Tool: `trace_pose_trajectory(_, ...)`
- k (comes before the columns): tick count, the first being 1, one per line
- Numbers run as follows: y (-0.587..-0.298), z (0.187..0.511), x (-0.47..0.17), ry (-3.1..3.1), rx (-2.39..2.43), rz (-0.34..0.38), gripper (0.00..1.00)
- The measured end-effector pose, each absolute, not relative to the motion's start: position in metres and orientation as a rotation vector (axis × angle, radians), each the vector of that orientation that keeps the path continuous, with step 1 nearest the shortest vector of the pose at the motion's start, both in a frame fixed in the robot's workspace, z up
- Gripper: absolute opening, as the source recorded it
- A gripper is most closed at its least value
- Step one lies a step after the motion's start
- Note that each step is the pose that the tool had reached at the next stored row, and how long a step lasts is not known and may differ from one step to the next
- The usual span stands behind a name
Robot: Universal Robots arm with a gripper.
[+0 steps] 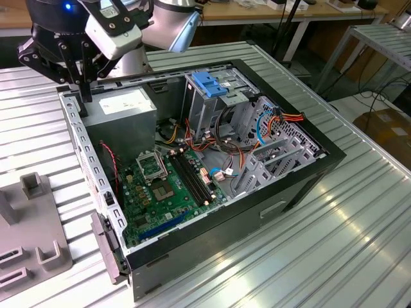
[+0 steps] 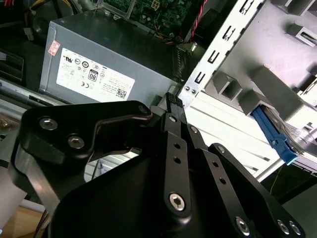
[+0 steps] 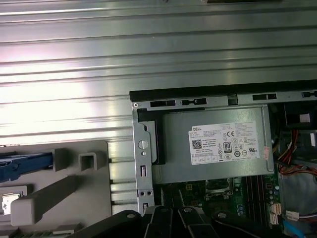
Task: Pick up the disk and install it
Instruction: 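Reach for the disk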
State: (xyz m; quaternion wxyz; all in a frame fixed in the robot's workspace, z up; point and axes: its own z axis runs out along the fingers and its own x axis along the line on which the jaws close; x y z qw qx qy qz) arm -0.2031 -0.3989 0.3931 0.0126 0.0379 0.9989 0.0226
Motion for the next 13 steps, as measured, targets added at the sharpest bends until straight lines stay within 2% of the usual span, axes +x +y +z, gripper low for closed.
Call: trace_pose_trajectory(13,-0.399,0.393,-0.215,3.114,0.118,0.071,0.11)
